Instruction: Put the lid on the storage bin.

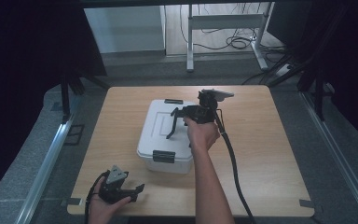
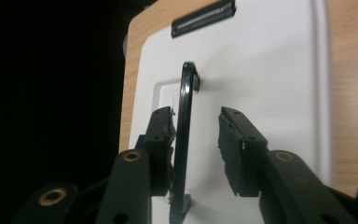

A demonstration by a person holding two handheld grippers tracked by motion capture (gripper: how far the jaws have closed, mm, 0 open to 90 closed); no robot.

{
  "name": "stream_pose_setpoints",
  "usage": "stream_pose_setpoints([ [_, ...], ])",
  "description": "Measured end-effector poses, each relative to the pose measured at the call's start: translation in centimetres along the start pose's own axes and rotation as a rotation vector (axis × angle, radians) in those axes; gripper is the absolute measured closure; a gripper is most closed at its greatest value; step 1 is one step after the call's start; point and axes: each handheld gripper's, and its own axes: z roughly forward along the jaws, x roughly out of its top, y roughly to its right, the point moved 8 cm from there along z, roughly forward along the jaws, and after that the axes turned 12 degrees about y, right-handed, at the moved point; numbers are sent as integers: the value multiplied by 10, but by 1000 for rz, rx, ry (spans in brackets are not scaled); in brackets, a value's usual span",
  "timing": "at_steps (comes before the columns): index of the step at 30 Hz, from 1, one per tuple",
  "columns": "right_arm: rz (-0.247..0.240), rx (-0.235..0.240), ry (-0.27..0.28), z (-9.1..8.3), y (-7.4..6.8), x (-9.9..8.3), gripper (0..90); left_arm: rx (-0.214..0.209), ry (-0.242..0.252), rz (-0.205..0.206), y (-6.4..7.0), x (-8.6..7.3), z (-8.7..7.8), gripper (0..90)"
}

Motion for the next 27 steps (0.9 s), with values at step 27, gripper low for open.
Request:
stream_pose_setpoints([
  [27,-123,11,63,-41,63,34,574,19,-7,-2,-3,-3,-1,191],
])
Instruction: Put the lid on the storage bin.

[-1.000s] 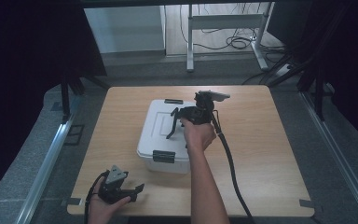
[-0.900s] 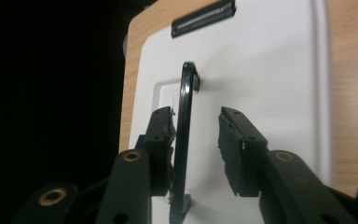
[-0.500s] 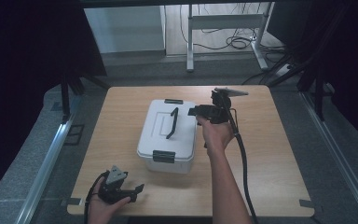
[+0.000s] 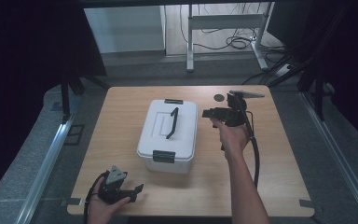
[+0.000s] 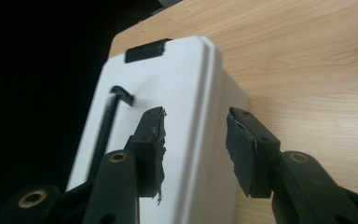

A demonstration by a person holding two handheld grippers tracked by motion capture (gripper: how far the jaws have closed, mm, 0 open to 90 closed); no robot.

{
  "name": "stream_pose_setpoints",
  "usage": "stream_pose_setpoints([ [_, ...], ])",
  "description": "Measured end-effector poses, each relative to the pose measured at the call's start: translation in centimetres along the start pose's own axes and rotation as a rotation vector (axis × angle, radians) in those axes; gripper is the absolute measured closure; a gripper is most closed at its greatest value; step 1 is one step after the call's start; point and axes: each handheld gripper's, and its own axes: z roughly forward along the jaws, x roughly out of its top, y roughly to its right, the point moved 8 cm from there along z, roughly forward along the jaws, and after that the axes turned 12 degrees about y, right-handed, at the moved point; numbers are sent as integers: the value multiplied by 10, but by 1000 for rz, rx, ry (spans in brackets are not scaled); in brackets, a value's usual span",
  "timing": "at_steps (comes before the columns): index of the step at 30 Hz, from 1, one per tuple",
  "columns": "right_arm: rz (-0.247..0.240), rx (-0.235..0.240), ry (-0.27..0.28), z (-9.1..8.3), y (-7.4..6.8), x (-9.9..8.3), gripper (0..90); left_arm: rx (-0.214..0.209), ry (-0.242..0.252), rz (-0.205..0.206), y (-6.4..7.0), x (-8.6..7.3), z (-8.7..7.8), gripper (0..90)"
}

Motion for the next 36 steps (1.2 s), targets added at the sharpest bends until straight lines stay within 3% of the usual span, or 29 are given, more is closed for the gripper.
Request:
stream_pose_setpoints([
  [8,-25,-10,2,-7,32,-1,539,-1,-8,3,0,-2,2,191],
  [14,-44,-36,-4,-11,61,-7,458,-4,-18,5,1,-4,2,191],
  [24,-36,-68,1,-14,103,-22,384,-9,-26,9,3,-6,4,191],
  [36,-34,-80,28,-15,136,-39,368,-10,-34,14,3,-7,5,191],
])
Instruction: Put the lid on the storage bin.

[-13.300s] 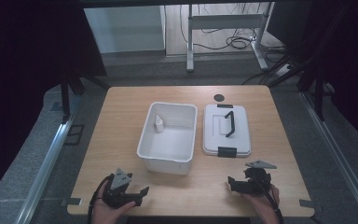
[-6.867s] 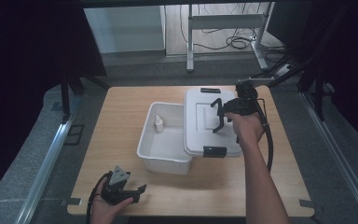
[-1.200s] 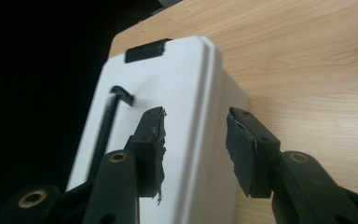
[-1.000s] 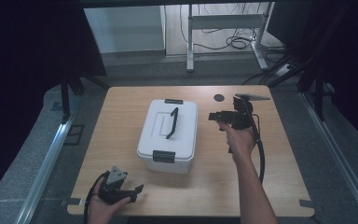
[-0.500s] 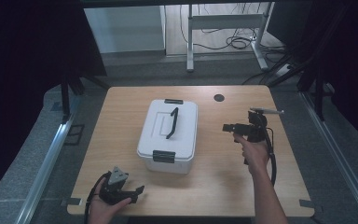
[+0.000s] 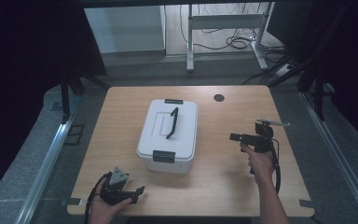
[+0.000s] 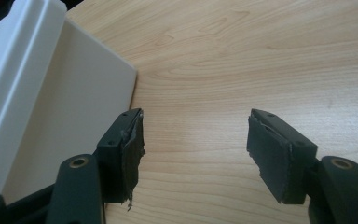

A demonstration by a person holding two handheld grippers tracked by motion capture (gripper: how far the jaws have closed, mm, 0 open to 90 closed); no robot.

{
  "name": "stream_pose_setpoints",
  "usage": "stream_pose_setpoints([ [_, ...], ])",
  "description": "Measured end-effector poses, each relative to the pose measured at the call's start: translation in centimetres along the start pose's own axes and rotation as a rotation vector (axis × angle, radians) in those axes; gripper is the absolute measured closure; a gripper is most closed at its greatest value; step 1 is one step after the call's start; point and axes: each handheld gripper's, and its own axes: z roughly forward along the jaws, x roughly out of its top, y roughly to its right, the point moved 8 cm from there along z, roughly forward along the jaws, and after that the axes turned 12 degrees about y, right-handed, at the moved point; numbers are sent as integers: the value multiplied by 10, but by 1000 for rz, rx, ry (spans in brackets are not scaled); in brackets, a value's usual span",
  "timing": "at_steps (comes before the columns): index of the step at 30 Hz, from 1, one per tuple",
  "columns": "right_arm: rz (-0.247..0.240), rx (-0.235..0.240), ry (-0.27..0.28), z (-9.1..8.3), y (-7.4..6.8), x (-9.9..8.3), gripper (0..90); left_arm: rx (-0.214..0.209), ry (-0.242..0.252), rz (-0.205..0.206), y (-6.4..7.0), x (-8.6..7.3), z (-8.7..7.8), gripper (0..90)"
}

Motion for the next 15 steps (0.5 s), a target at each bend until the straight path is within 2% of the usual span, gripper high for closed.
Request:
stream_pose_setpoints([
  [6,-8,-4,11,0,11,-7,362,1,-1,0,1,0,1,191],
  [10,-13,-8,12,1,14,-10,355,-2,-4,4,1,0,1,191],
  [15,-27,-19,40,0,15,-8,354,0,-1,-1,1,-1,1,191],
])
